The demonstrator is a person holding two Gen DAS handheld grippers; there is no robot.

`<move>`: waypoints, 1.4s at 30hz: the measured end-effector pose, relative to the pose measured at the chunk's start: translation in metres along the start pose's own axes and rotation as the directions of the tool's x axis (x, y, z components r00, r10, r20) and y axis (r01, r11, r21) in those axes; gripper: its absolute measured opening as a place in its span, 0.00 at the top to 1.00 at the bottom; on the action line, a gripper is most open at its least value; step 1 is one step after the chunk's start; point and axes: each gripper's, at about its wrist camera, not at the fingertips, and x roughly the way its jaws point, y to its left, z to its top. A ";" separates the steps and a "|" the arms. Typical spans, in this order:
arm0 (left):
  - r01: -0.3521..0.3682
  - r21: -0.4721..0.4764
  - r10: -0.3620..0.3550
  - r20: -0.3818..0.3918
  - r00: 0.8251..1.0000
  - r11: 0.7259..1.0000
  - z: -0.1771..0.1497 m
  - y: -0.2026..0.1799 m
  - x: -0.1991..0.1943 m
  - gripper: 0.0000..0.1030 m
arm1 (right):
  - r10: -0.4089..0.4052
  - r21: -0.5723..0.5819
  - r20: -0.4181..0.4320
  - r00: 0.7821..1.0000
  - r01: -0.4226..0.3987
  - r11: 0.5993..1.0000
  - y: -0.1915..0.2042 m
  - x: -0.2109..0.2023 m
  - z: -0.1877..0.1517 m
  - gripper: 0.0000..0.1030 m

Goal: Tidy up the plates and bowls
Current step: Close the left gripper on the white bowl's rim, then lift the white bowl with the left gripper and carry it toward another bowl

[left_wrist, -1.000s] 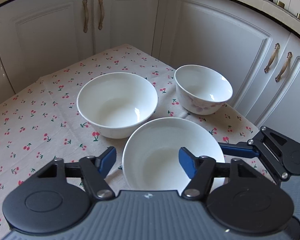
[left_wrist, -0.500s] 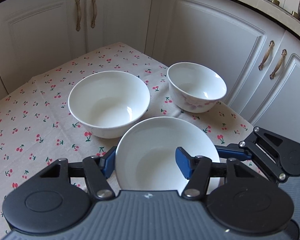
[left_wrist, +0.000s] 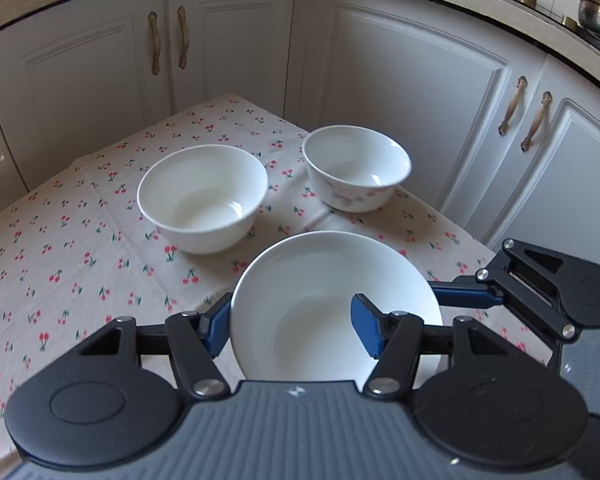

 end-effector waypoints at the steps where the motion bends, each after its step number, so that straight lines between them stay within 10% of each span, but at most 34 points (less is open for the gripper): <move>1: -0.003 0.003 0.003 0.000 1.000 1.000 -0.004 -0.003 -0.003 0.41 | 0.008 0.001 0.003 1.000 -0.008 1.000 0.002 -0.005 -0.002 0.17; 42: -0.030 -0.028 0.029 -0.028 0.999 0.999 -0.080 -0.034 -0.038 0.40 | 0.156 -0.002 -0.045 0.987 -0.156 0.988 0.042 -0.051 -0.047 0.17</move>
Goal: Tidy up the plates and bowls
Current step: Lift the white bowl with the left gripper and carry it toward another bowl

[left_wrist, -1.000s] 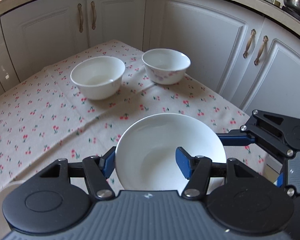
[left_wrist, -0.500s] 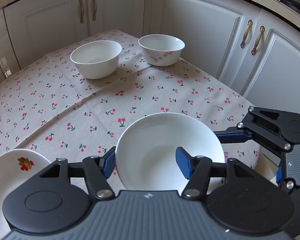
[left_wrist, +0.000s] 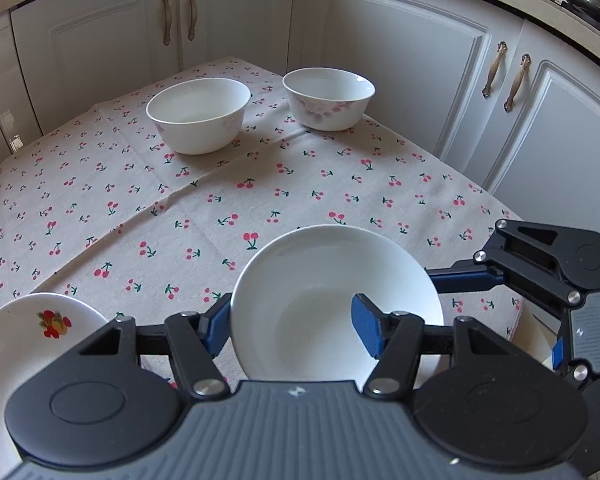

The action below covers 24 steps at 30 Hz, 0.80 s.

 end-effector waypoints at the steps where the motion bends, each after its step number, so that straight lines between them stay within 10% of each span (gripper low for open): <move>1: 0.001 0.000 -0.001 0.002 1.000 1.000 0.000 0.000 0.000 0.39 | 0.001 0.002 0.000 1.000 -0.001 1.000 0.000 0.000 0.000 0.17; 6: 0.016 0.003 -0.016 0.034 0.999 1.000 0.001 0.000 -0.004 0.16 | 0.007 0.013 0.017 1.000 -0.007 1.000 -0.001 -0.004 0.001 0.00; 24: 0.023 0.053 -0.029 0.104 0.994 0.998 0.046 -0.008 -0.023 0.07 | -0.098 0.028 0.114 0.989 0.095 0.995 -0.038 -0.039 0.014 0.00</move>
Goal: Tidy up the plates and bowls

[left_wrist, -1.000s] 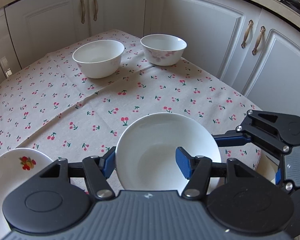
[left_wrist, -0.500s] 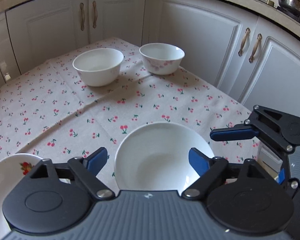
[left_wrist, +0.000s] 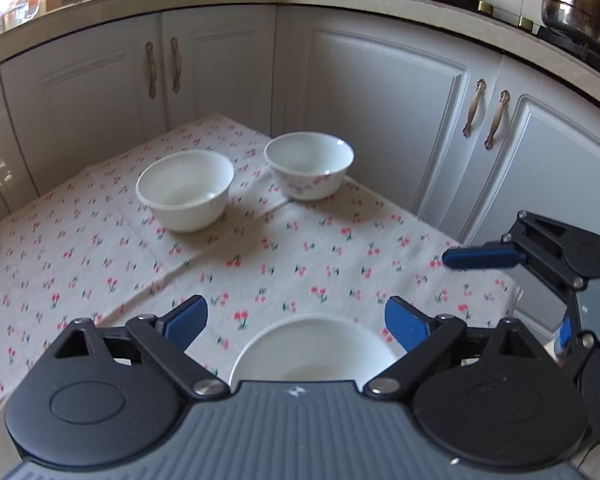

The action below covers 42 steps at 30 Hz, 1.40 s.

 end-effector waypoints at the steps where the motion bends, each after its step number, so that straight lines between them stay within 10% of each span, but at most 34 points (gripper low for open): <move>1: 0.000 0.005 0.000 0.000 1.000 1.000 0.005 -0.001 0.001 0.07 | -0.024 -0.002 0.005 1.000 0.024 1.000 -0.006 -0.001 0.001 0.00; 28: 0.077 0.025 -0.074 -0.100 0.992 0.997 0.132 0.010 0.138 0.07 | -0.308 0.058 -0.077 0.948 0.313 0.948 -0.117 0.106 0.019 0.00; 42: 0.086 0.001 -0.084 -0.188 0.978 0.996 0.159 0.029 0.208 0.07 | -0.296 0.092 -0.080 0.952 0.303 0.949 -0.145 0.139 0.025 0.00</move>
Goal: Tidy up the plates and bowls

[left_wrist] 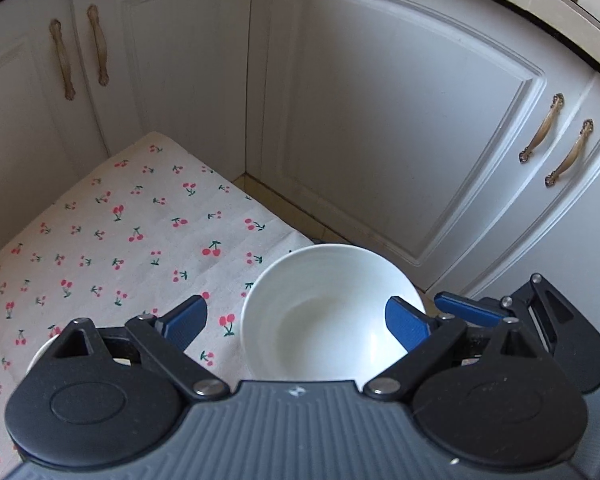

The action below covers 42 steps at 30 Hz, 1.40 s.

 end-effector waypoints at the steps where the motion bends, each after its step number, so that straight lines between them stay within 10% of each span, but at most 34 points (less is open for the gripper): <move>1: 0.002 -0.001 -0.002 -0.006 1.000 1.000 0.001 0.001 0.003 0.07 | 0.007 -0.005 0.003 1.000 -0.007 1.000 0.000 0.001 0.000 0.00; 42: 0.075 0.020 -0.072 -0.130 0.989 0.997 0.014 0.007 0.033 0.36 | 0.034 0.000 -0.008 0.999 -0.034 0.999 -0.005 0.013 0.007 0.11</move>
